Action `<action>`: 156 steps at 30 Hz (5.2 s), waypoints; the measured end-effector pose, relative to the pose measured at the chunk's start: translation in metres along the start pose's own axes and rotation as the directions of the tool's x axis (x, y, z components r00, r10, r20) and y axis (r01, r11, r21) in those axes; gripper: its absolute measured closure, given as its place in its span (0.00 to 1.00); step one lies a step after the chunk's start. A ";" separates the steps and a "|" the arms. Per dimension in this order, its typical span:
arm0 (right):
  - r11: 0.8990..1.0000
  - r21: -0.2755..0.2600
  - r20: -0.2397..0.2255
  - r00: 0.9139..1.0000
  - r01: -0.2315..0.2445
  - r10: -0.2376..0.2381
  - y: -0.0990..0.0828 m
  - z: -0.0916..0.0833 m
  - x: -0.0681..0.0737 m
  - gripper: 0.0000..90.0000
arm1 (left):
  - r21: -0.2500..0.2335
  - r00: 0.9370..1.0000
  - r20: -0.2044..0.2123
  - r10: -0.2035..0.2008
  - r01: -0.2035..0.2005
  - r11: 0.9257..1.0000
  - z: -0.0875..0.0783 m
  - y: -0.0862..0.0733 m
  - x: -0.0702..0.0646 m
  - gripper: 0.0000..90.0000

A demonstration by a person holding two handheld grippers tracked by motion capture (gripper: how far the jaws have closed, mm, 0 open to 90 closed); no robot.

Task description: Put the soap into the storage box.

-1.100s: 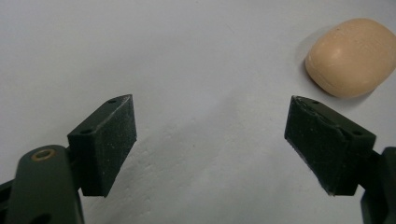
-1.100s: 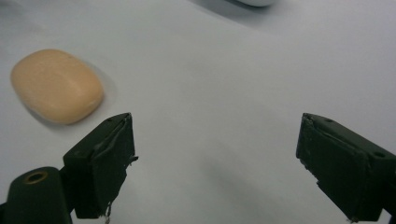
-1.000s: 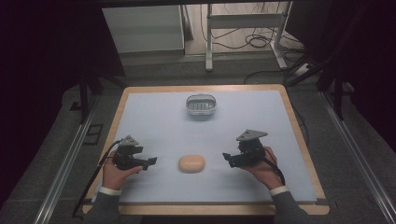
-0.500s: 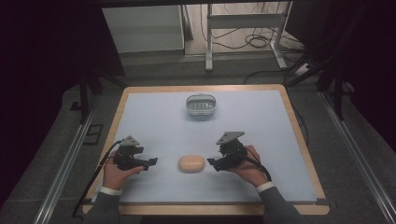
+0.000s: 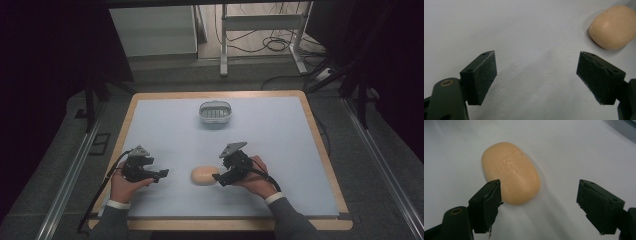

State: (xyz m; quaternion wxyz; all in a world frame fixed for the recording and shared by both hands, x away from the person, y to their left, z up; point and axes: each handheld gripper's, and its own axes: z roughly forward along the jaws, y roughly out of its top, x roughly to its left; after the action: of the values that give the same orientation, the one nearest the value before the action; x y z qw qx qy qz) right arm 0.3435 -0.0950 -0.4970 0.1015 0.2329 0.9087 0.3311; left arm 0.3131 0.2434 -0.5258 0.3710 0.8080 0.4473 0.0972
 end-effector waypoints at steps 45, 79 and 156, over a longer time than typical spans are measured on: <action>0.977 0.138 -0.121 0.981 0.165 -0.149 0.023 0.051 0.021 0.29 | 0.006 1.000 0.002 -0.002 0.002 1.000 0.000 -0.001 0.002 0.19; 0.974 0.117 -0.110 0.977 0.195 -0.183 0.022 0.048 0.020 0.35 | 0.013 1.000 0.005 0.000 0.000 1.000 0.003 -0.001 0.002 0.19; 0.998 0.005 0.013 0.998 0.067 -0.067 0.045 0.007 -0.050 0.35 | 0.039 1.000 0.018 0.003 -0.004 0.999 0.009 -0.002 0.003 0.18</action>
State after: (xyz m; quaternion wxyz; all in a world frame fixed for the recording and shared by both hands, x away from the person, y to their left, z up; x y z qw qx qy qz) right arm 0.4057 -0.0848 -0.4716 0.1180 0.2045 0.9161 0.3241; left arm 0.3178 0.2423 -0.5343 0.3591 0.8167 0.4442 0.0817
